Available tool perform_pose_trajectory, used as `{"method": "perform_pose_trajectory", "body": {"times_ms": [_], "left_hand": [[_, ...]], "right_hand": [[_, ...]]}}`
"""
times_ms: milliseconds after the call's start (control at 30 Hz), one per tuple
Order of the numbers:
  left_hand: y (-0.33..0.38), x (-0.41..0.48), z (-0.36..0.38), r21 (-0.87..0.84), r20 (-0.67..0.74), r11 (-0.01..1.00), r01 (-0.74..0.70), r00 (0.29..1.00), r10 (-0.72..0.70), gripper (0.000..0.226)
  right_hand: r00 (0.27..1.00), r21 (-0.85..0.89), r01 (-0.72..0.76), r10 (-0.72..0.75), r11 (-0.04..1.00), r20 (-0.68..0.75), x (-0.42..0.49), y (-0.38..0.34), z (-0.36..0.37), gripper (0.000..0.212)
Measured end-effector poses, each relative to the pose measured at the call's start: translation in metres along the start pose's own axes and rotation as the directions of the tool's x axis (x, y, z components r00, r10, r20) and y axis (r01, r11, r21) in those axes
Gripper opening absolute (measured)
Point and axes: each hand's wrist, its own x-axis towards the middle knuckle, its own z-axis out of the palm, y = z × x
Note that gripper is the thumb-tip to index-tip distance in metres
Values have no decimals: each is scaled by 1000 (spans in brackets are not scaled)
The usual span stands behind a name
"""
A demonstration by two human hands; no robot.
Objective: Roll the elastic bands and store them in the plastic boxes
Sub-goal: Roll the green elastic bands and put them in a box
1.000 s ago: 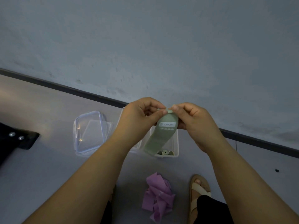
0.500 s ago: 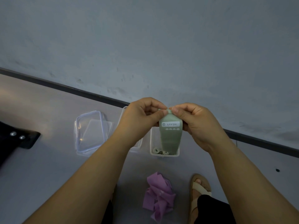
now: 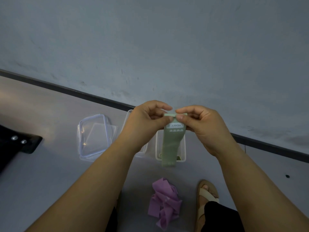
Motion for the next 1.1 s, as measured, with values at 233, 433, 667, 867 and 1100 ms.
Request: {"method": "perform_pose_trajectory", "body": {"times_ms": [233, 433, 667, 867, 1100], "left_hand": [[3, -2, 1, 110, 24, 994, 6, 1000, -8, 12], [5, -1, -3, 118, 16, 991, -65, 998, 64, 12], [3, -2, -4, 43, 29, 998, -44, 999, 42, 25], [5, -2, -5, 48, 42, 998, -50, 998, 48, 22], [5, -2, -5, 115, 31, 990, -84, 996, 81, 24]], "right_hand": [[987, -149, 164, -162, 975, 25, -5, -3, 1, 21], [984, -109, 173, -168, 979, 56, -5, -6, -1, 17], [984, -70, 166, -161, 984, 81, -4, -6, -4, 19], [986, -44, 111, -104, 993, 128, -6, -6, -4, 13], [991, -45, 48, -42, 998, 124, -4, -4, 2, 25]]}}
